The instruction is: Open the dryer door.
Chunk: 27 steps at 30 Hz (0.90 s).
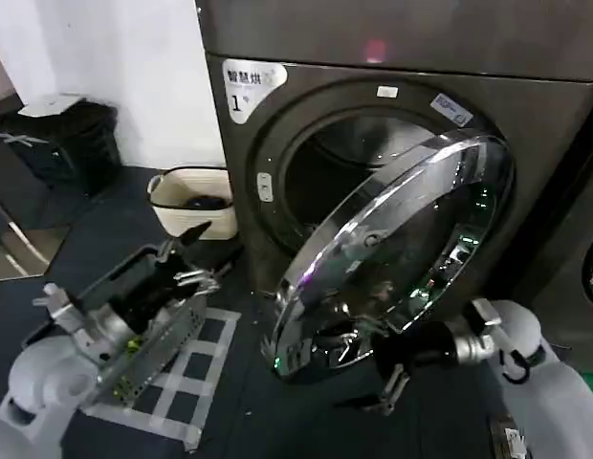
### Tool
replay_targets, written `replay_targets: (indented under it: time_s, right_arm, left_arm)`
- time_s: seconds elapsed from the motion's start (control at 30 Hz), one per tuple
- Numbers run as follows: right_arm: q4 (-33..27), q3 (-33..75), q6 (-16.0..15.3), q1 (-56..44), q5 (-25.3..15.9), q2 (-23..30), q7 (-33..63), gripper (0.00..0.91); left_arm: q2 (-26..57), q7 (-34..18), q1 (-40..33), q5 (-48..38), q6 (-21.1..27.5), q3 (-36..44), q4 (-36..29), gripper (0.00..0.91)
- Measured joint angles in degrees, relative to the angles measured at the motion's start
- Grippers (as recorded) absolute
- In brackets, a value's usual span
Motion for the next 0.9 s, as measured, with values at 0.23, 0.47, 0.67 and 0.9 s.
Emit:
replay_targets:
  time_s: [0.23, 0.47, 0.67, 0.9]
  right_arm:
    - [-1.9, 9.9, -0.2, -4.6, 0.1, 1.0, 0.1, 0.907]
    - [-5.2, 20.7, 0.0, -6.2, 1.8, 2.5, 0.5, 0.907]
    - [-7.6, 29.0, 0.2, -7.1, 4.0, 3.6, 1.2, 0.907]
    - [-9.2, 38.9, 2.7, -8.2, 7.6, 4.2, 5.1, 0.907]
  left_arm:
    - [0.4, 0.0, -4.1, 0.6, -0.1, 5.8, 1.9, 0.907]
    - [0.6, 0.1, -7.1, 1.3, -0.1, 10.9, 3.6, 0.907]
    - [0.8, 0.3, -9.3, 1.2, 0.1, 14.5, 4.6, 0.907]
    - [1.5, 2.5, -10.7, 0.3, 0.2, 17.9, 4.9, 0.907]
